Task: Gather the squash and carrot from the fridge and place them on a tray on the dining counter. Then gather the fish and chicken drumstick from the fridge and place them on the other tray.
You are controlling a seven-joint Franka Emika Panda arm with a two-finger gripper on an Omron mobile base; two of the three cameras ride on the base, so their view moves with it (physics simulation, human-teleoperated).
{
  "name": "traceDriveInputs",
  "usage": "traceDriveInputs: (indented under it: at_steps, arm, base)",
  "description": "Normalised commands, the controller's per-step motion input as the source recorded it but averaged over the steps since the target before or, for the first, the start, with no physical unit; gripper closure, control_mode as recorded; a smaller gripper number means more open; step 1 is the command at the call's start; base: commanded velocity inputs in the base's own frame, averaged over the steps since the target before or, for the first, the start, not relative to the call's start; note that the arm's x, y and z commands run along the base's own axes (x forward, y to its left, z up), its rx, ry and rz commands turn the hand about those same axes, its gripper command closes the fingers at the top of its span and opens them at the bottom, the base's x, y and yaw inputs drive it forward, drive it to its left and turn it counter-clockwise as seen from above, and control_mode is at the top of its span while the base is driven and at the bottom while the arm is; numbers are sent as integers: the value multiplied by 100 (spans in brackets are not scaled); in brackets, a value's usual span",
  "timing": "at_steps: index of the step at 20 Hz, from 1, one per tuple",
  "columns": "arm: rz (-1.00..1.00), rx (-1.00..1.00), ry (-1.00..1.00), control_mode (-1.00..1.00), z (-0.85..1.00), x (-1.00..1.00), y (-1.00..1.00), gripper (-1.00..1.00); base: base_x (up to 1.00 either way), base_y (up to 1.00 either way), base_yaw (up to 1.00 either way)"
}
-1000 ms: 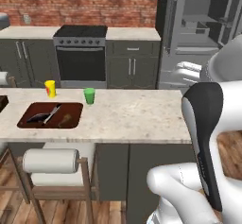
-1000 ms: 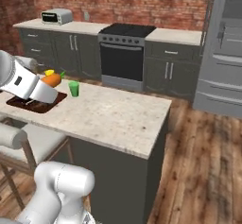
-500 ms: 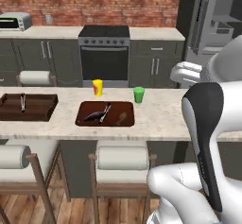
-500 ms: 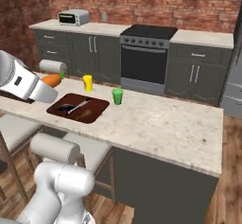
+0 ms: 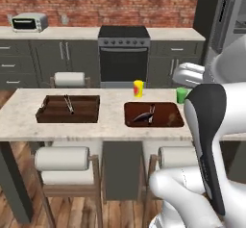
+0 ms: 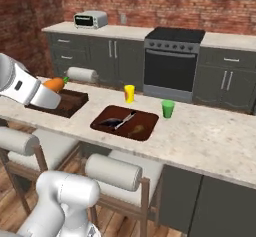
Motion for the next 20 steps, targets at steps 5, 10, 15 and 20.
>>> traceDriveInputs:
  at_steps: [5,10,15,20]
  arm:
    - [0,0,0,100,0,0,0,100]
    - [0,0,0,100,0,0,0,100]
    - [0,0,0,100,0,0,0,100]
    - [0,0,0,100,0,0,0,100]
  base:
    - [0,100,0]
    - [9,100,0]
    - [44,61,0]
    - [46,3,-6]
